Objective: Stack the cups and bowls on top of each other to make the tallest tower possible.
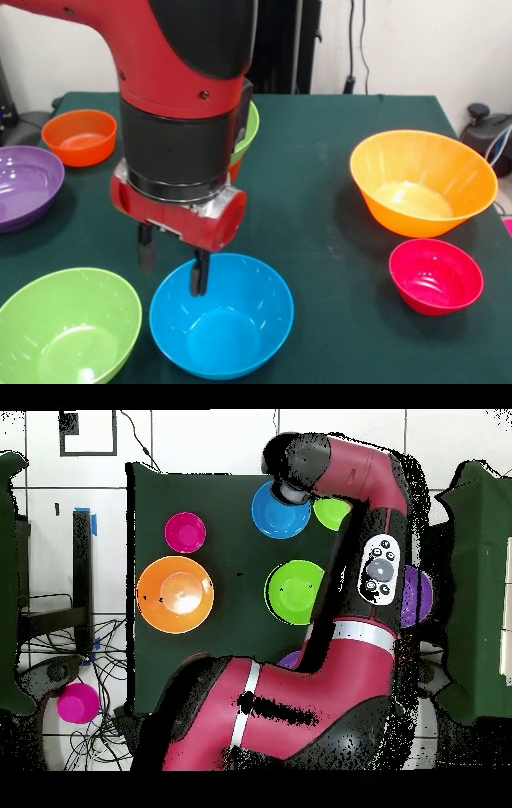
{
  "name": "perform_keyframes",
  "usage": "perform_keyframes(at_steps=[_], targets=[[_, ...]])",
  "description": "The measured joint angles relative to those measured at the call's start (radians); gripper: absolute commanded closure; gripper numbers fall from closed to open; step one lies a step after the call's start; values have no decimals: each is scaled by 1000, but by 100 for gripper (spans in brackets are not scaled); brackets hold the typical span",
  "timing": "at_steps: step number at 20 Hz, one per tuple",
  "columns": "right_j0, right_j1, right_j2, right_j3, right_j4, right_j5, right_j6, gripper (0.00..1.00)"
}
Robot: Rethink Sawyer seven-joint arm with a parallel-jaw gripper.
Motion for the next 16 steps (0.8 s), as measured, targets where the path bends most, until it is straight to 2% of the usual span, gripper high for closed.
perform_keyframes(at_steps=[7,16], targets=[[9,10,-7,44,20,0,17,0],[9,76,-22,23,17,-4,17,0]])
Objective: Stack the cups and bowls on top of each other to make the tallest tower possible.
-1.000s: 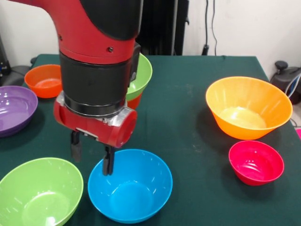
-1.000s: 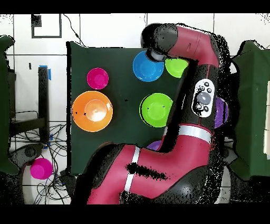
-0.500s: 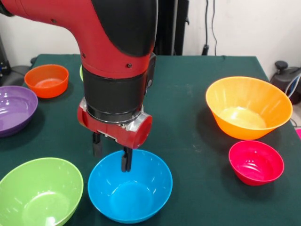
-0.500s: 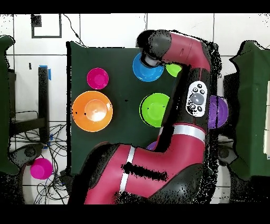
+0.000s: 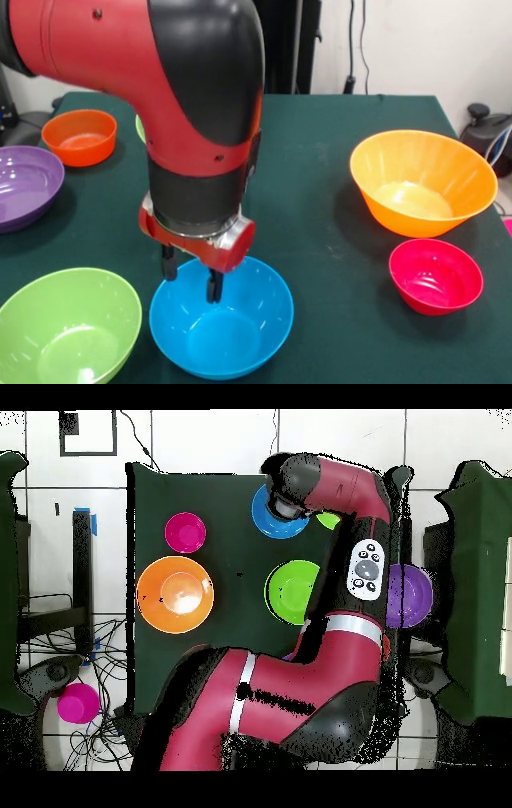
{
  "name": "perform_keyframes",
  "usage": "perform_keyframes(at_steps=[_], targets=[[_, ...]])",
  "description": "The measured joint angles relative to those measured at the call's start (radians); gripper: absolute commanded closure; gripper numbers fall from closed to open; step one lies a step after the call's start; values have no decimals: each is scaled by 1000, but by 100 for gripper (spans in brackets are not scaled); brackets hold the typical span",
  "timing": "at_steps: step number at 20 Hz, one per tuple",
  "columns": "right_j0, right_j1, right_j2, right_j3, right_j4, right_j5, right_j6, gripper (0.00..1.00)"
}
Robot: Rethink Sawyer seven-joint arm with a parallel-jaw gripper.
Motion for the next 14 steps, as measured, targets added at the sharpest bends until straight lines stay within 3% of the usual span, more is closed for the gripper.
perform_keyframes(at_steps=[14], targets=[[0,85,-2,-5,-1,-62,0,0]])
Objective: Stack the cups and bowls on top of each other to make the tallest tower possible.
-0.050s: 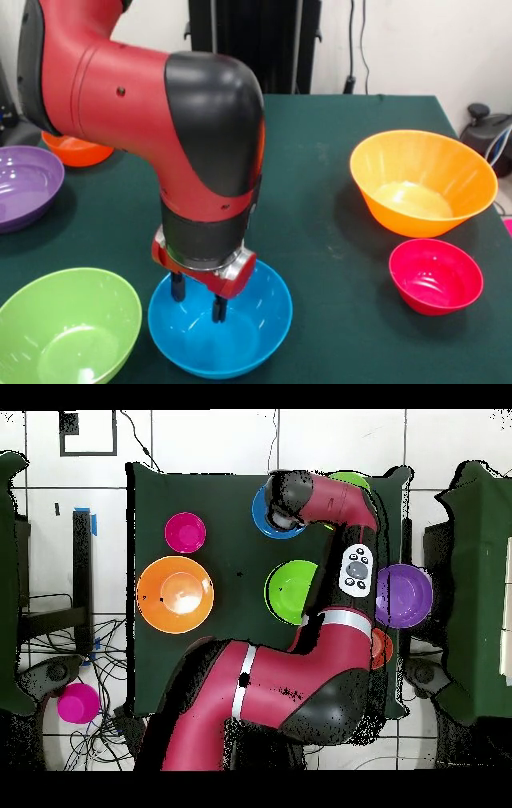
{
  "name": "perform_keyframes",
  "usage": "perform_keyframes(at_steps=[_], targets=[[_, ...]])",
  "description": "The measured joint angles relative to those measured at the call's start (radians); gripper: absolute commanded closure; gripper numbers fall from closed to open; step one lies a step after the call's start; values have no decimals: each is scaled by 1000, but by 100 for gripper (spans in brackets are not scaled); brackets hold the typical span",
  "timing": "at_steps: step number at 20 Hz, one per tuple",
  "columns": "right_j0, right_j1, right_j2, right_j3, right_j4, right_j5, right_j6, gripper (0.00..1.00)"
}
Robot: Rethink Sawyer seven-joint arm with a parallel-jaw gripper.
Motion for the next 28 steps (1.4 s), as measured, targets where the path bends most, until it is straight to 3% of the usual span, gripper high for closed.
perform_keyframes(at_steps=[9,28], targets=[[1,-3,-24,-7,-1,-2,0,0],[2,-138,-65,-7,-1,43,0,0]])
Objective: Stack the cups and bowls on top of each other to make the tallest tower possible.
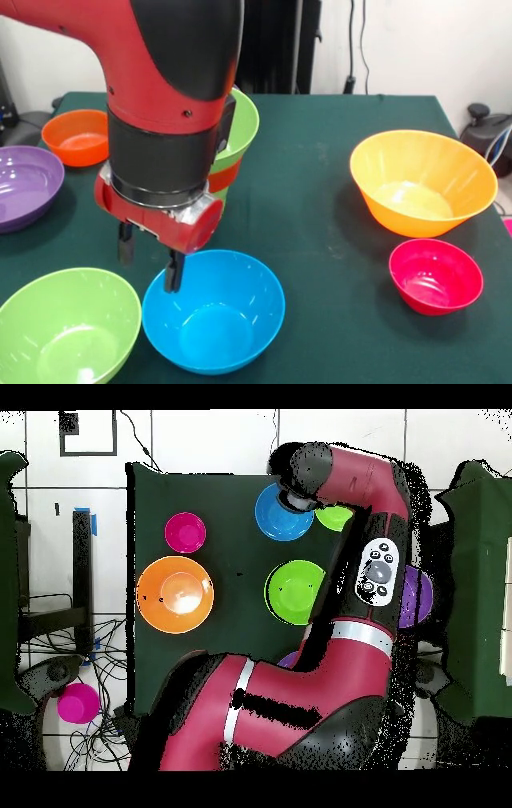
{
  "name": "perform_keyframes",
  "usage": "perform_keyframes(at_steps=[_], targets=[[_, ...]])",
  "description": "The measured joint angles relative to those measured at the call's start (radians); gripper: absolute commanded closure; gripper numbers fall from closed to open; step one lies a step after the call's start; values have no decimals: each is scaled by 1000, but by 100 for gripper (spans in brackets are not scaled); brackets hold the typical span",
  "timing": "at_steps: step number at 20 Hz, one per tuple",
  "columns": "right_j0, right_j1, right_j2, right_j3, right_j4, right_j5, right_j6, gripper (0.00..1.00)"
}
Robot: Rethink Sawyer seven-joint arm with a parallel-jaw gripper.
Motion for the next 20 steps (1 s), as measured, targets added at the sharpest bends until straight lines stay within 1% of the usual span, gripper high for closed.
perform_keyframes(at_steps=[12,20], targets=[[0,1,-39,6,0,0,0,0],[0,-1,-40,55,1,0,0,0]])
